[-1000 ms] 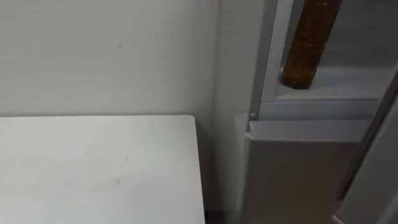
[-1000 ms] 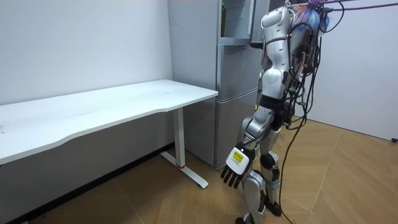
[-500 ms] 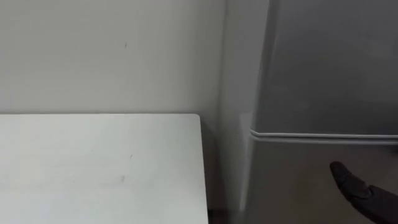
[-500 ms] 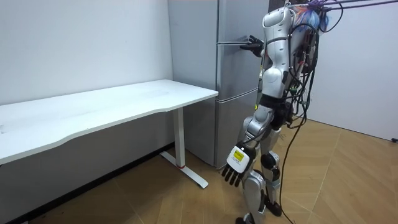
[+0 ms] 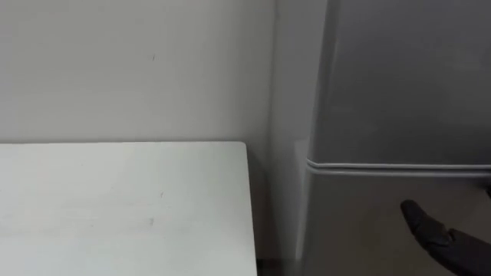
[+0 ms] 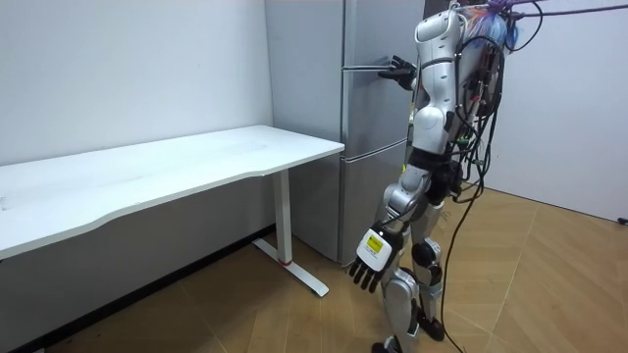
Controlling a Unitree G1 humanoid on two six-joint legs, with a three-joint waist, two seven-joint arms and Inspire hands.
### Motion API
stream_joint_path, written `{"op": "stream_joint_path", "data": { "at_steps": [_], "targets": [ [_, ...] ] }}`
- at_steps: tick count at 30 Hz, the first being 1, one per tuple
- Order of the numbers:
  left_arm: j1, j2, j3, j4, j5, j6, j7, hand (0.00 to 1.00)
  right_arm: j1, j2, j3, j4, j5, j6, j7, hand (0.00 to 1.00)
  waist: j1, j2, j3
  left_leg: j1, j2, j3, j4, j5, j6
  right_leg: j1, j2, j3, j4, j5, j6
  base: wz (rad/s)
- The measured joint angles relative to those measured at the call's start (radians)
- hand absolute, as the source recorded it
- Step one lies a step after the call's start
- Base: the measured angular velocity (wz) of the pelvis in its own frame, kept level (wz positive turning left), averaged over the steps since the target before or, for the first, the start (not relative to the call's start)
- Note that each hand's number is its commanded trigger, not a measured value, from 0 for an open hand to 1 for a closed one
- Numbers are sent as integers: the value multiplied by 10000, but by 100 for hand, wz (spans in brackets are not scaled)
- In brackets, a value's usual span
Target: Put the bottle in the upper fridge
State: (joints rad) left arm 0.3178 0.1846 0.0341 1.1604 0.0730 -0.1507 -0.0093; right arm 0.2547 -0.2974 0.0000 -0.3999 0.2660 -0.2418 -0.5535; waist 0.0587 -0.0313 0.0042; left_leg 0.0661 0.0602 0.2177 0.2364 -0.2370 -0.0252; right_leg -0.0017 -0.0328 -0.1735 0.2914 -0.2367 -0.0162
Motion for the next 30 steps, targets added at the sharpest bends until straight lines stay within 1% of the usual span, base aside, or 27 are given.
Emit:
{"op": "stream_joint_path", "data": {
  "at_steps": [4, 10, 18, 23, 26, 30],
  "targets": [
    [-4, 0, 0, 2, 3, 19, -12, 0, 0, 0, 7, 0, 0, 0, 70, 0, 0, 30, 3, 1, 0, -1, 0, 0, 0, 2, 0, -1, -1, 10, 2, 0],
    [-47, -1, 0, 2, 25, 196, -18, 0, 0, 0, 18, 0, 0, 0, 226, 0, 3, 66, 13, 13, 0, 0, -1, 0, 0, 18, -1, -4, 0, 29, 7, 0],
    [-48, -1, 3, -6, 18, 195, -30, 0, 0, 33, 76, 0, 0, 0, 332, 0, 2, 62, 14, 16, 7, -1, -1, 0, 0, 16, -5, -38, -2, 45, 3, 0],
    [-44, -1, 24, -5, 3, 184, -125, 0, -1, 164, 66, 0, -2, 0, 332, 0, 10, -1, 23, 26, 7, -23, 1, 0, 0, 20, -7, -46, -2, 54, 1, 0],
    [-28, -1, 27, -3, -16, 178, -242, 0, 1, 172, 50, 5, -2, 0, 318, 0, -1, -49, 44, 36, 5, -56, 8, 0, 0, -24, -10, -63, -14, 60, 1, 0],
    [-31, -1, 81, -4, -18, 160, -221, 0, 1, 169, -58, 13, -1, 1, 216, 0, -74, -120, 46, -2, -14, -153, 5, 0, 0, -94, -33, -135, 1, 66, 6, 6]
  ]
}}
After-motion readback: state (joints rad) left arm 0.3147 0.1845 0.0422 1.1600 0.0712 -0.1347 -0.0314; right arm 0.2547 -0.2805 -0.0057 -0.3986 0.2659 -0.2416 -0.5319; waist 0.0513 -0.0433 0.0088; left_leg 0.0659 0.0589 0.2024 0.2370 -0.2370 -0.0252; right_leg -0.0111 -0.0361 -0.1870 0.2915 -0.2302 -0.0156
